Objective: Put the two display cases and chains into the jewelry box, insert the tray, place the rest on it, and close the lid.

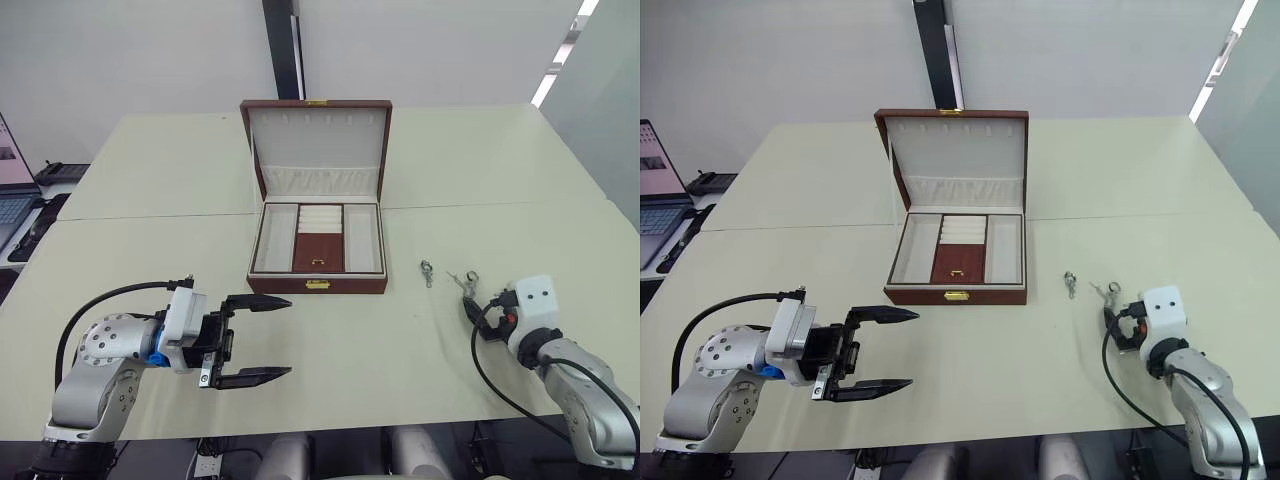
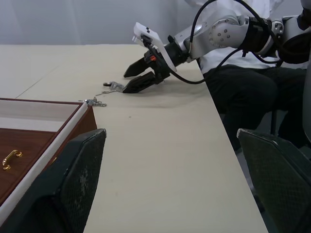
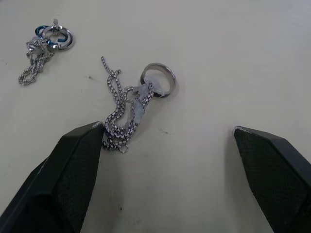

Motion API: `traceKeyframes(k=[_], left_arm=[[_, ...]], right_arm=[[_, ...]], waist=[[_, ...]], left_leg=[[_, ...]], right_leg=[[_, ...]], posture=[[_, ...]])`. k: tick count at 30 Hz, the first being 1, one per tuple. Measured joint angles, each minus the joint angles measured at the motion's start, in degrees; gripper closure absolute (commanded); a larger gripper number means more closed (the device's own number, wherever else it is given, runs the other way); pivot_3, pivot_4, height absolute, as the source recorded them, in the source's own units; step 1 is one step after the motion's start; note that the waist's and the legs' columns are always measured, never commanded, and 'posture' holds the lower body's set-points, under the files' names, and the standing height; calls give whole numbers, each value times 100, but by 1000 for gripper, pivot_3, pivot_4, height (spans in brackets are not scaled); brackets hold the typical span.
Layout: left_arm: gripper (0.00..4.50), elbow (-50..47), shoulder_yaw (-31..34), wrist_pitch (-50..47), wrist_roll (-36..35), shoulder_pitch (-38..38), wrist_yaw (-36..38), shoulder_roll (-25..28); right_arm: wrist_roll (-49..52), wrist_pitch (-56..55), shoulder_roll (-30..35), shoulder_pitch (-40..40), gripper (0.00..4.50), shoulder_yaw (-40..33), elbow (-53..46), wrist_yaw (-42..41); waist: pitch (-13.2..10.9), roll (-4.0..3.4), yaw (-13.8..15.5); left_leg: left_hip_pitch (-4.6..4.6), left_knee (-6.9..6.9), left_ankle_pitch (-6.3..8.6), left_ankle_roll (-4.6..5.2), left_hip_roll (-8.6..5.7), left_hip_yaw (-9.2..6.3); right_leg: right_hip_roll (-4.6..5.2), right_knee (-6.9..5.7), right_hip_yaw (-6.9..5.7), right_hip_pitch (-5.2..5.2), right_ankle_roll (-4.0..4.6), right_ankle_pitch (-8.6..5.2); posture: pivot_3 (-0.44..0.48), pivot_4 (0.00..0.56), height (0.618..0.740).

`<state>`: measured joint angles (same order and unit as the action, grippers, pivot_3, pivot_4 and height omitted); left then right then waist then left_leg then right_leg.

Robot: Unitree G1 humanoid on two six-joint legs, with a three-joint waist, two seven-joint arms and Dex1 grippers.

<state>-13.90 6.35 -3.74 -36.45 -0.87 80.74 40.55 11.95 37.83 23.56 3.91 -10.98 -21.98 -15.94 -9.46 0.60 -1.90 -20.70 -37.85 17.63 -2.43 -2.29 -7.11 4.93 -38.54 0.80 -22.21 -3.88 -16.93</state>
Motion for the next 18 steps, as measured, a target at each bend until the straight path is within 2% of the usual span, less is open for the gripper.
traceKeyframes(k=[10, 13, 16, 18], left_arm=[[0, -1, -73, -114, 0, -86, -105, 0], [0, -11, -93, -138, 0, -90, -142, 0], [0, -22, -107, -197, 1, -92, -163, 0], [0, -22, -117, -208, 1, -97, -196, 0]], right_arm=[[12, 478, -248, -352, 18, 75, -23, 365], [14, 565, -282, -358, 634, 88, -69, 394], [15, 667, -298, -354, 1664, 121, -169, 408], [19, 697, -305, -359, 2150, 158, -204, 408]], waist=[[1, 0, 1], [1, 0, 0], [1, 0, 0], [1, 0, 0]], left_leg=[[0, 1, 0, 0, 0, -2], [0, 1, 0, 0, 0, -2], [-1, 1, 0, 0, 0, -2], [0, 1, 0, 0, -1, -3]], right_leg=[[0, 0, 0, -1, 0, 0], [0, 0, 0, -2, 0, 0], [0, 0, 0, -1, 0, 0], [0, 0, -1, -1, 0, 0]], posture=[[0, 150, 740], [0, 150, 740], [0, 150, 740], [0, 150, 740]])
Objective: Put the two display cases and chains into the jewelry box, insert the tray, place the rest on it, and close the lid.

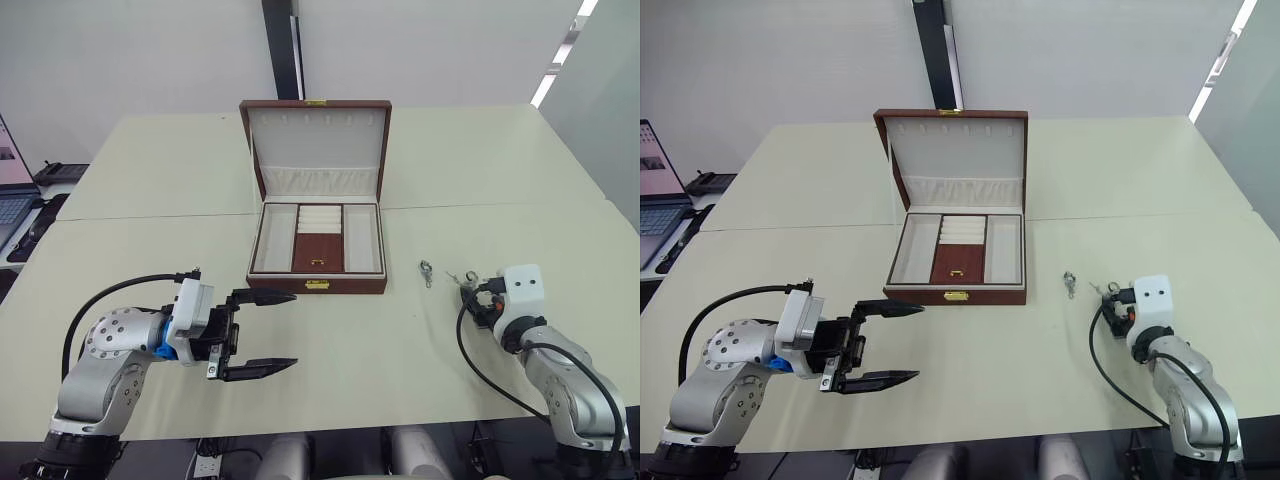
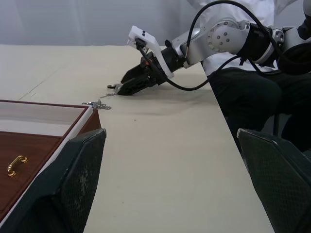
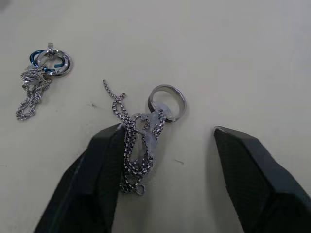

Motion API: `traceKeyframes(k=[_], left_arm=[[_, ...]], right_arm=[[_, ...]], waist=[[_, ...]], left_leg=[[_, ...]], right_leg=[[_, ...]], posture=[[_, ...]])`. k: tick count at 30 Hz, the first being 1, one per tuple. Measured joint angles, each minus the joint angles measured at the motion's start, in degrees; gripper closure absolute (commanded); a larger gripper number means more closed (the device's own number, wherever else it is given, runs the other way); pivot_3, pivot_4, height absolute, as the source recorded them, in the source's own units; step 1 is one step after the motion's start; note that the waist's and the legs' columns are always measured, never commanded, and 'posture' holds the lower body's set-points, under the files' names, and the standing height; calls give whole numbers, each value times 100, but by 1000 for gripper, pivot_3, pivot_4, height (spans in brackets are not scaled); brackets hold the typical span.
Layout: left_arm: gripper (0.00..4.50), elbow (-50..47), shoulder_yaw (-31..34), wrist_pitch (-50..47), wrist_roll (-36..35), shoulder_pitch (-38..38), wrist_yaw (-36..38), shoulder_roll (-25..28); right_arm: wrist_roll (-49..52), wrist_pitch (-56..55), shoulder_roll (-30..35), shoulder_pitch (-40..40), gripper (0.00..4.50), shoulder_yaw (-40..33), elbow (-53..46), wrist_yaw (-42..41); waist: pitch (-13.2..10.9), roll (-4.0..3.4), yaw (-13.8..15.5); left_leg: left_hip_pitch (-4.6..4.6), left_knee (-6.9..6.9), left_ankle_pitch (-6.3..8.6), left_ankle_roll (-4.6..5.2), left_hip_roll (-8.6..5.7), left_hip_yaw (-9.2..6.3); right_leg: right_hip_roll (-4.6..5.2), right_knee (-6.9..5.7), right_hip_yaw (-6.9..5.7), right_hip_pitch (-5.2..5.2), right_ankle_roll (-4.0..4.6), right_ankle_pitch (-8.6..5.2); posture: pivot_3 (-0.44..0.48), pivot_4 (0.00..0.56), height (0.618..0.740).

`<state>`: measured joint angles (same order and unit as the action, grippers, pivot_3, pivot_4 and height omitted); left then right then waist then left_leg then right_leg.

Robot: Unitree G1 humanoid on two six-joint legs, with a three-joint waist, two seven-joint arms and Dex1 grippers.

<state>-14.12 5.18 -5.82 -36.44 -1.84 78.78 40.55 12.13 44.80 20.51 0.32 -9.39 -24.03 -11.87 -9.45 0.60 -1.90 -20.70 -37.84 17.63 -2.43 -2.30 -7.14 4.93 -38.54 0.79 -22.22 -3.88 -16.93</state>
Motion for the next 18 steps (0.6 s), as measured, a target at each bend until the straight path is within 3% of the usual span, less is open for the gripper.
traceKeyframes(k=[6, 10, 18], left_arm=[[0, 0, -39, -16, 2, -1, -73, 0], [0, 0, -39, -19, 2, 1, -94, 0], [0, -98, 87, -248, -80, 147, -401, 23]], right_arm=[[-1, 76, -33, -47, 3680, 0, -31, 15], [1, 70, 12, -47, 4460, 5, -80, -36], [27, -3, 531, 43, 4477, 90, -239, -439]], waist=[[0, 0, 0], [0, 0, 1], [-2, -2, 3]], left_leg=[[0, 0, 0, 0, 0, -1], [0, 0, 0, 0, 0, 0], [-4, 0, 0, 1, -1, 0]], right_leg=[[0, 0, -1, 0, 0, 0], [0, 0, 0, 0, 0, 0], [0, 1, 1, -3, 0, 0]], posture=[[0, 150, 740], [0, 150, 740], [0, 150, 740]])
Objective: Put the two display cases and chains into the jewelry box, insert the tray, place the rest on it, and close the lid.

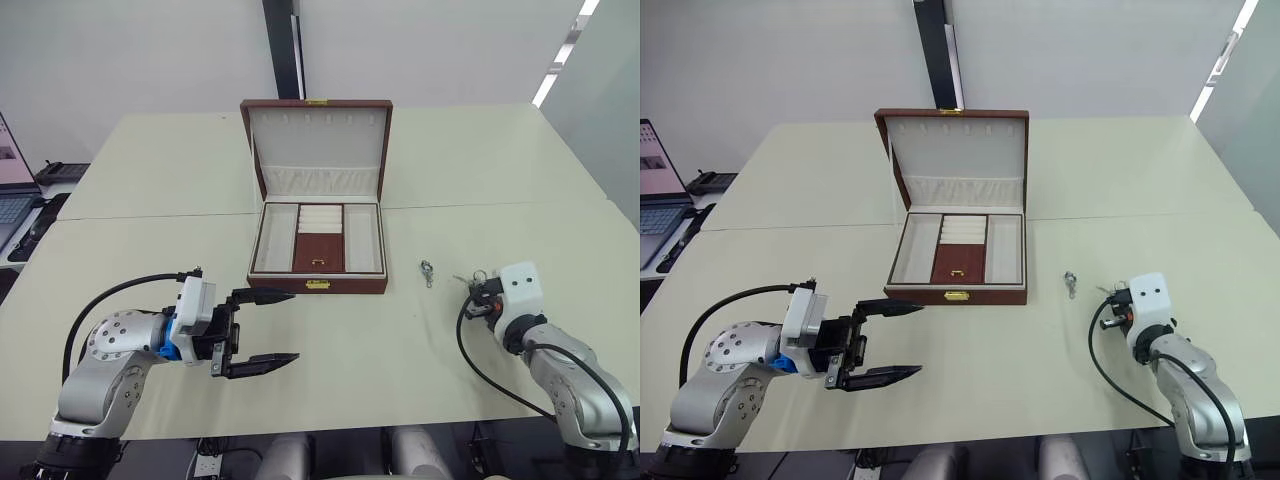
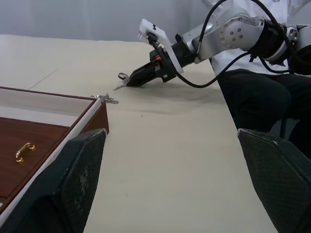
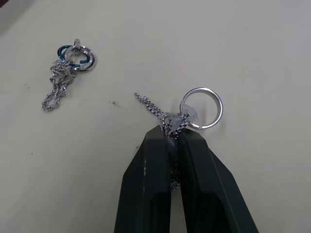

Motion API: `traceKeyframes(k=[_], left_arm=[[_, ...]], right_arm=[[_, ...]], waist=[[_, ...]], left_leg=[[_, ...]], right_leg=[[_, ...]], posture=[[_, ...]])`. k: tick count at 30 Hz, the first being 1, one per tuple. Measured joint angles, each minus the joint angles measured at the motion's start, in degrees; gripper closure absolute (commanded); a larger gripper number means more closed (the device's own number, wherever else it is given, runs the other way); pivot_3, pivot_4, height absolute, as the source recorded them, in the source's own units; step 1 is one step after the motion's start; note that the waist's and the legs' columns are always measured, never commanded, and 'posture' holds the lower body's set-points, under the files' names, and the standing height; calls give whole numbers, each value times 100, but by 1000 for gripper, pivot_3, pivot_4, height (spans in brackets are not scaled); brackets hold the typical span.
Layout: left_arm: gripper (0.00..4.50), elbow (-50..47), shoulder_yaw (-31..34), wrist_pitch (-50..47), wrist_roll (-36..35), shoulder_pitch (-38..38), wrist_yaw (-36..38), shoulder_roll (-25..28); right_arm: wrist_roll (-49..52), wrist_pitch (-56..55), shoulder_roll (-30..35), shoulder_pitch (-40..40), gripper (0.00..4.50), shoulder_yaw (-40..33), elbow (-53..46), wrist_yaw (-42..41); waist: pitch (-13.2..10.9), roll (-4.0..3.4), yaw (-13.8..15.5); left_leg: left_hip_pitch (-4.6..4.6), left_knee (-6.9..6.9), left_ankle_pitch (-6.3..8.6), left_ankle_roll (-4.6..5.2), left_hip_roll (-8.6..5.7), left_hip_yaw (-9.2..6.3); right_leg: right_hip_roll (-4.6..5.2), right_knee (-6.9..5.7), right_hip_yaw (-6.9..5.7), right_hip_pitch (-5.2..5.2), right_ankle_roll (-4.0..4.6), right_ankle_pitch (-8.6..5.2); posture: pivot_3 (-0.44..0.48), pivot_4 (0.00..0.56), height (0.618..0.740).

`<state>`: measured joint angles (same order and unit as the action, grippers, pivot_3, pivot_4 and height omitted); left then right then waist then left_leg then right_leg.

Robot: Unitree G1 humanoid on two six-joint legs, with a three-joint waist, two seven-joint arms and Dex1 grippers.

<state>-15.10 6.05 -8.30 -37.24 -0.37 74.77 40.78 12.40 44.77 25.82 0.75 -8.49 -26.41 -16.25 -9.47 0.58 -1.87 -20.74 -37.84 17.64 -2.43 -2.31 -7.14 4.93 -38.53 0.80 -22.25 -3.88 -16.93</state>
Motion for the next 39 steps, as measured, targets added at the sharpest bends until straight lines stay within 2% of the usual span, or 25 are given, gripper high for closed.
traceKeyframes(k=[10, 16, 21, 27, 33, 39], left_arm=[[0, -544, 534, -266, -257, 594, -507, -1], [0, -579, 749, -275, -269, 669, -858, -89], [0, -737, 816, -307, -279, 861, -1146, -192], [0, -752, 975, -382, -305, 965, -1395, -254], [0, -749, 1349, -410, -432, 1046, -1800, -431], [0, -748, 1756, -405, -514, 1245, -2224, -660]], right_arm=[[431, 156, 709, -174, 4477, -165, -704, -683], [887, 594, 954, -1446, 4477, -126, -855, -959], [1041, 850, 1000, -2910, 4477, 473, -565, -1190], [1134, 854, 561, -4275, 4477, 1323, 182, -1497], [966, 556, -102, -5109, 4477, 2067, 1029, -1744], [697, 104, -788, -5560, 4477, 2492, 1838, -1878]], waist=[[-1, 0, 3], [-1, 0, -7], [-2, 0, -2], [-2, 0, 0], [-2, -1, -2], [-2, -1, -7]], left_leg=[[-2, 0, 0, 0, 0, -1], [-2, 0, 0, 0, 1, -1], [-5, 0, 0, -1, 0, -6], [-8, 1, -1, -2, 0, -10], [-10, 1, -2, -4, 2, -18], [-11, 2, -14, -27, 0, -18]], right_leg=[[1, 3, 0, 1, 0, 0], [1, 4, -1, 0, 0, 0], [2, 8, -4, -1, 0, 0], [3, 11, -7, -3, 0, 0], [3, 12, -11, -8, 1, 0], [4, 11, -9, -12, 1, 0]], posture=[[0, 150, 740], [0, 150, 740], [0, 150, 740], [0, 150, 740], [0, 150, 740], [0, 150, 740]])
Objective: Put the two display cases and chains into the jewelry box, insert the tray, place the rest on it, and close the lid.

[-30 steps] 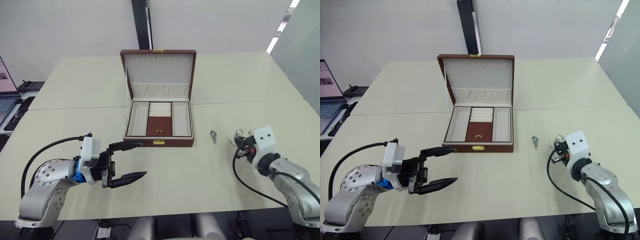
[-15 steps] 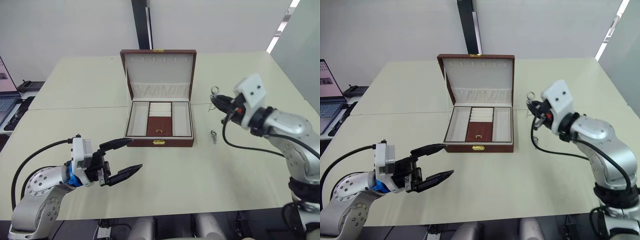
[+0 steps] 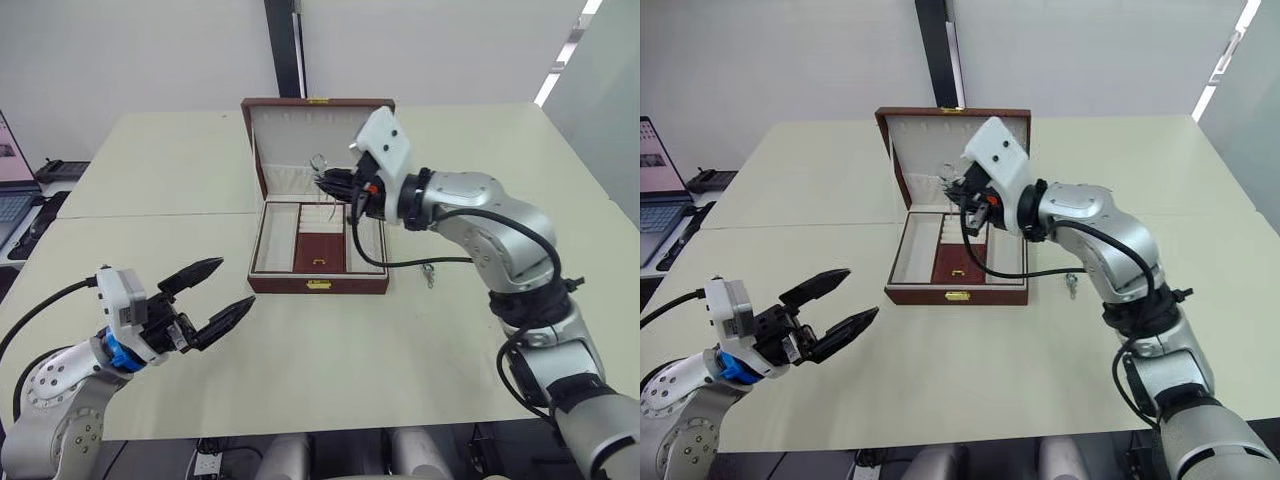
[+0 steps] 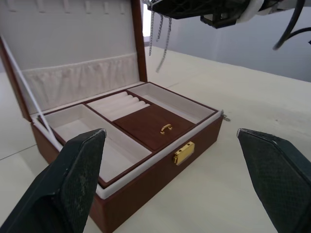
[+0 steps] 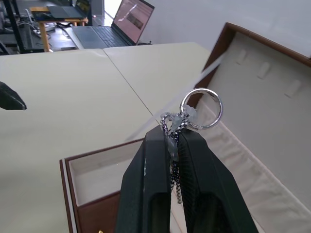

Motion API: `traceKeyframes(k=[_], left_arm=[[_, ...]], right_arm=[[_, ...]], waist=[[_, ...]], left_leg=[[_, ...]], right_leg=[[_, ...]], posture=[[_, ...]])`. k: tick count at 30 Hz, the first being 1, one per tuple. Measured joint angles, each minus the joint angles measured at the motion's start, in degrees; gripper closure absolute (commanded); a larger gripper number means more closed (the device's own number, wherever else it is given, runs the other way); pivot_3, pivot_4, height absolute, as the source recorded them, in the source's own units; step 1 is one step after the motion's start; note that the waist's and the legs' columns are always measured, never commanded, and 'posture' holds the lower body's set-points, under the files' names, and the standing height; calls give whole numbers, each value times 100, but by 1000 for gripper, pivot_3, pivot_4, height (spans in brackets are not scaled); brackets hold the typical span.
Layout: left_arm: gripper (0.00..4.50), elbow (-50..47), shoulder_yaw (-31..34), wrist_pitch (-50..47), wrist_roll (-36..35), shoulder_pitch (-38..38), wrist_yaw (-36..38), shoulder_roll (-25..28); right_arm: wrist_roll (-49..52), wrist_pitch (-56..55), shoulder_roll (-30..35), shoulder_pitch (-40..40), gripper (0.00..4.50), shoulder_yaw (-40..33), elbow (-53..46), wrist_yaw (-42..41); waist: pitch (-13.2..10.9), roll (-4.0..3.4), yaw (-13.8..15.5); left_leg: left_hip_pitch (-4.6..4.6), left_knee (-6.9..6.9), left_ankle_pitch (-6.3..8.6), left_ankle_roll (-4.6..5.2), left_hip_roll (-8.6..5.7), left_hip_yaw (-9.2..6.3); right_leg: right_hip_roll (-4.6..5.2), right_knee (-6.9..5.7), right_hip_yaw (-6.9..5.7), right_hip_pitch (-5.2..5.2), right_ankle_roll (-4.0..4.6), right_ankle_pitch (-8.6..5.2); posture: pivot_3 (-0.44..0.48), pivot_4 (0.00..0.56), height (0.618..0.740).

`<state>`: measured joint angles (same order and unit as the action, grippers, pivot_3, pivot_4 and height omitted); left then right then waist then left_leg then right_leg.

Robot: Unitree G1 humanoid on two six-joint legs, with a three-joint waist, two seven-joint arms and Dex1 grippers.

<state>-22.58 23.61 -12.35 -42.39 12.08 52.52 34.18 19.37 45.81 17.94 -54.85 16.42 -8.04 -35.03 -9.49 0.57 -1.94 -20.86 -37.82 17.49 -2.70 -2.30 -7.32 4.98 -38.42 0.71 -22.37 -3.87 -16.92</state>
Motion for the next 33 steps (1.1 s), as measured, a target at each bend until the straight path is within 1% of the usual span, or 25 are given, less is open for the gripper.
traceKeyframes(k=[4, 10, 20, 28, 30, 31, 33], left_arm=[[0, -26, 172, 36, -20, 263, -80, -83], [0, -216, 212, 68, -8, 475, -220, -194], [0, -237, 213, 124, -2, 499, -389, -243], [0, -235, 208, 131, 11, 450, -400, -243], [0, -235, 208, 134, 26, 450, -378, -243], [0, -234, 208, 135, 30, 450, -359, -243], [0, -234, 208, 137, 52, 449, -341, -243]], right_arm=[[-206, -398, -406, -146, 4477, 190, 580, -118], [-489, -892, -976, -244, 4477, 420, 1468, -255], [-939, -1327, -1380, -311, 4477, 579, 2478, -507], [-1170, -1312, -1544, -234, 4477, 642, 2805, -609], [-1242, -1260, -1574, -225, 3768, 642, 2876, -590], [-1291, -1258, -1580, -225, 3619, 641, 2902, -575], [-1355, -1258, -1585, -225, 3113, 634, 2944, -554]], waist=[[0, 0, -4], [0, 0, -7], [-1, -1, -15], [-1, -2, -24], [-1, -2, -27], [-1, -2, -27], [-1, -3, -28]], left_leg=[[0, 0, 0, 0, -1, 1], [0, 1, 0, -1, -1, 1], [-1, 2, 1, -2, -2, 6], [-4, 3, 1, -3, -2, 8], [-4, 3, 1, -3, -2, 8], [-4, 3, 1, -3, -2, 8], [-4, 3, 1, -4, -2, 8]], right_leg=[[1, -1, 2, 0, 0, 0], [1, -5, 4, -5, 0, 0], [0, -10, 8, -18, 1, 0], [0, -12, 11, -24, 1, 0], [-1, -12, 11, -25, 1, 0], [-1, -12, 11, -25, 1, 0], [-1, -12, 11, -26, 1, 0]], posture=[[0, 150, 740], [0, 150, 740], [0, 150, 740], [0, 150, 740], [0, 150, 740], [0, 150, 740], [0, 150, 740]])
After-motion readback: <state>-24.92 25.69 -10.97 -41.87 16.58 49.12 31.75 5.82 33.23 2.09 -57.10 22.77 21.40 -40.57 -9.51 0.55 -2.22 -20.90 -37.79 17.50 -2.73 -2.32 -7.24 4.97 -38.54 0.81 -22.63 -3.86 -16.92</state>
